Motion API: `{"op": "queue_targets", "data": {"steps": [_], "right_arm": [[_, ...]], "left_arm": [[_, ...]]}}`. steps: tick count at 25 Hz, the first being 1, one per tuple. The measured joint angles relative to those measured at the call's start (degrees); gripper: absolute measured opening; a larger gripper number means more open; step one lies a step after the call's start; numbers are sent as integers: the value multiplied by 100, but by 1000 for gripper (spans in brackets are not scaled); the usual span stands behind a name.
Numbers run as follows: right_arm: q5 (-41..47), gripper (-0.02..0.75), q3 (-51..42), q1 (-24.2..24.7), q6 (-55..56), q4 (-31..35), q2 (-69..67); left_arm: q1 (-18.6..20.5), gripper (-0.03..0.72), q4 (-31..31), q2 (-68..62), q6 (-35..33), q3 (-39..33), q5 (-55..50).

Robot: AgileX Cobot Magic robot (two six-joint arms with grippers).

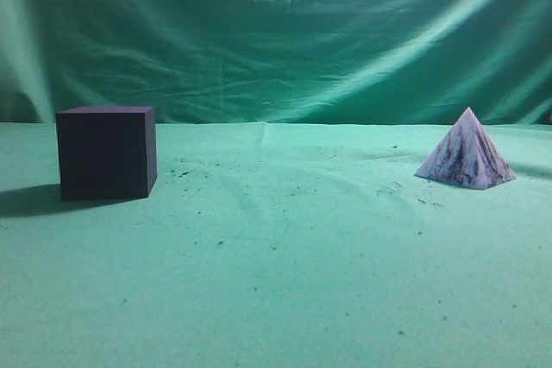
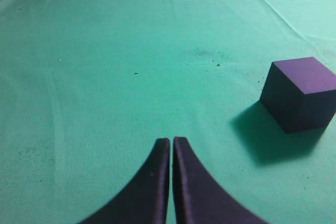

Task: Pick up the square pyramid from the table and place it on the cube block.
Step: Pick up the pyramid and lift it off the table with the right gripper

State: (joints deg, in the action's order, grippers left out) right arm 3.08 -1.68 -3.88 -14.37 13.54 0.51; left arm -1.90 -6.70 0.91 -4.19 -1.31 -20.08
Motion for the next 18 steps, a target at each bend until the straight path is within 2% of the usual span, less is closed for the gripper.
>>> {"op": "queue_targets", "data": {"steps": [2,4,9,13,18], "right_arm": [[-875,65,0,0,0,439,0],[-1287,65,0,0,0,715,0],[-270,65,722,0,-63,816,-194],[159,65,1407,0,-74,832,-1128],[1114,65,2284,0,-74,1021,-2444]], "left_arm": [[0,0,0,0,0,0,0],[0,0,0,0,0,0,0],[0,0,0,0,0,0,0],[0,0,0,0,0,0,0],[0,0,9,0,0,0,0]]}}
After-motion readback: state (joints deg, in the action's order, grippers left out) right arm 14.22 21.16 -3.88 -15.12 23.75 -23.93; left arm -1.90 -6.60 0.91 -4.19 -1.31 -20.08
